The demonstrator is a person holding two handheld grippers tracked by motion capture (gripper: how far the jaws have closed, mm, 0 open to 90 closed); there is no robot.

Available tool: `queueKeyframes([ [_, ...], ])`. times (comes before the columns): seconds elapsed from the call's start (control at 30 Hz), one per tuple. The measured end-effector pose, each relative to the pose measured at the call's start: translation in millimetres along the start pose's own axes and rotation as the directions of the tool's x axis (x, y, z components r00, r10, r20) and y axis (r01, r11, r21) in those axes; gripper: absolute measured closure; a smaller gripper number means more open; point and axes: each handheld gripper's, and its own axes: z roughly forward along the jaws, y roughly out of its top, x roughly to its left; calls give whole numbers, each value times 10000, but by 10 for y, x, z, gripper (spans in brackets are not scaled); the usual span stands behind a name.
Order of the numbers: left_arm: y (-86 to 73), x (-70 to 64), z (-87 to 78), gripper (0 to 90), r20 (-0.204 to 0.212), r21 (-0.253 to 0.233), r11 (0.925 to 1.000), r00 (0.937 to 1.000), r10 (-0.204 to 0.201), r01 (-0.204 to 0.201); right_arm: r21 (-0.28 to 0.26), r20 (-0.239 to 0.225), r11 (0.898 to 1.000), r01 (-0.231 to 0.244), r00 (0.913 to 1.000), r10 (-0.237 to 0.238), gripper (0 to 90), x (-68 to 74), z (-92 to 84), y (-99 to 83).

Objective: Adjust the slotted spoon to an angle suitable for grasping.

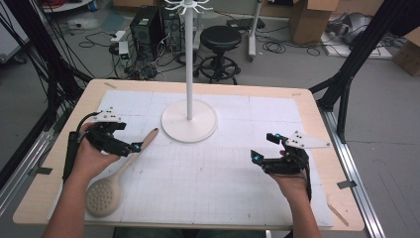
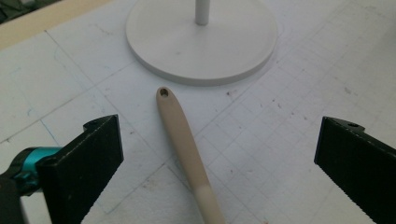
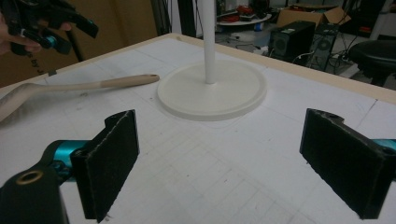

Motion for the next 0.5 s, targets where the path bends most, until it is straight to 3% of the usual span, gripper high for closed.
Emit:
queueKeyframes([
  [0.1, -19, 67, 154, 17, -126, 785, 9967, 9997, -221, 230, 50, -31, 10000, -19, 10000, 19, 101, -3, 8, -8],
  [0.13, -19, 67, 154, 17, -126, 785, 9967, 9997, -221, 230, 84, -42, 9999, -83, 10000, 83, 101, -2, 10, -12],
  [0.17, -36, 94, 221, 17, -320, 1243, 9917, 9991, -293, 331, 89, -54, 9999, -83, 10000, 83, 101, -6, 15, -16],
  [0.23, -42, 102, 243, 17, -293, 1328, 9903, 9988, -386, 421, 93, -33, 9999, -98, 9999, 98, 101, -10, 18, -21],
  [0.3, -58, 132, 321, 17, -311, 1747, 9831, 9983, -501, 548, 150, -33, 9998, -95, 9999, 95, 101, -20, 31, -33],
  [0.37, -65, 139, 347, 17, -297, 1865, 9806, 9980, -554, 600, 156, -40, 9998, -83, 10000, 84, 101, -22, 33, -34],
  [0.47, -90, 147, 422, 17, -359, 2294, 9709, 9974, -619, 685, 191, -52, 9997, -126, 9999, 127, 101, -21, 37, -41],
  [0.5, -105, 147, 465, 23, -320, 2610, 9625, 9972, -674, 735, 234, -30, 9996, -133, 9999, 133, 101, -18, 42, -45],
])
